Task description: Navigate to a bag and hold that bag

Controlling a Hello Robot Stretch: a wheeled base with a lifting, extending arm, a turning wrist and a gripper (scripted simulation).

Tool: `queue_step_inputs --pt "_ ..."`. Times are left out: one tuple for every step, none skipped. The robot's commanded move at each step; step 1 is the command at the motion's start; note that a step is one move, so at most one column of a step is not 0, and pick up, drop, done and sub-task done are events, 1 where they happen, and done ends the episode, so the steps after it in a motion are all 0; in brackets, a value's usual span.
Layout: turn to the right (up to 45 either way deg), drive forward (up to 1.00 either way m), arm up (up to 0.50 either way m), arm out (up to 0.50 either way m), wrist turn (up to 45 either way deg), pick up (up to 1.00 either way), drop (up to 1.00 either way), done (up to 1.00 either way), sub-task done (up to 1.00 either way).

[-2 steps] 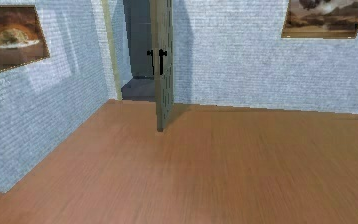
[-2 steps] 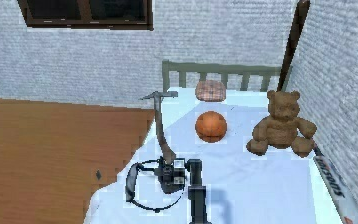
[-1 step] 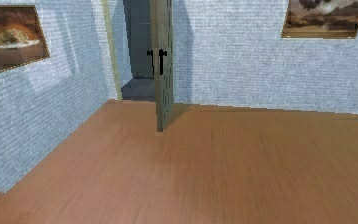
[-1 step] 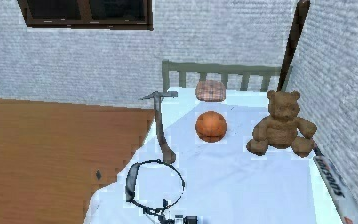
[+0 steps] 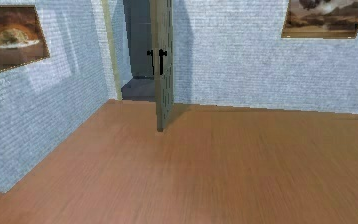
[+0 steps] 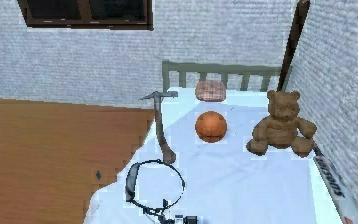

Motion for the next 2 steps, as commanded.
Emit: queue_step_inputs --pt "0.0 0.0 0.1 0.0 0.0 0.0 0.0 0.0 0.0" --pt "0.0 0.0 0.0 0.0 0.0 0.0 0.0 1.0 0.0"
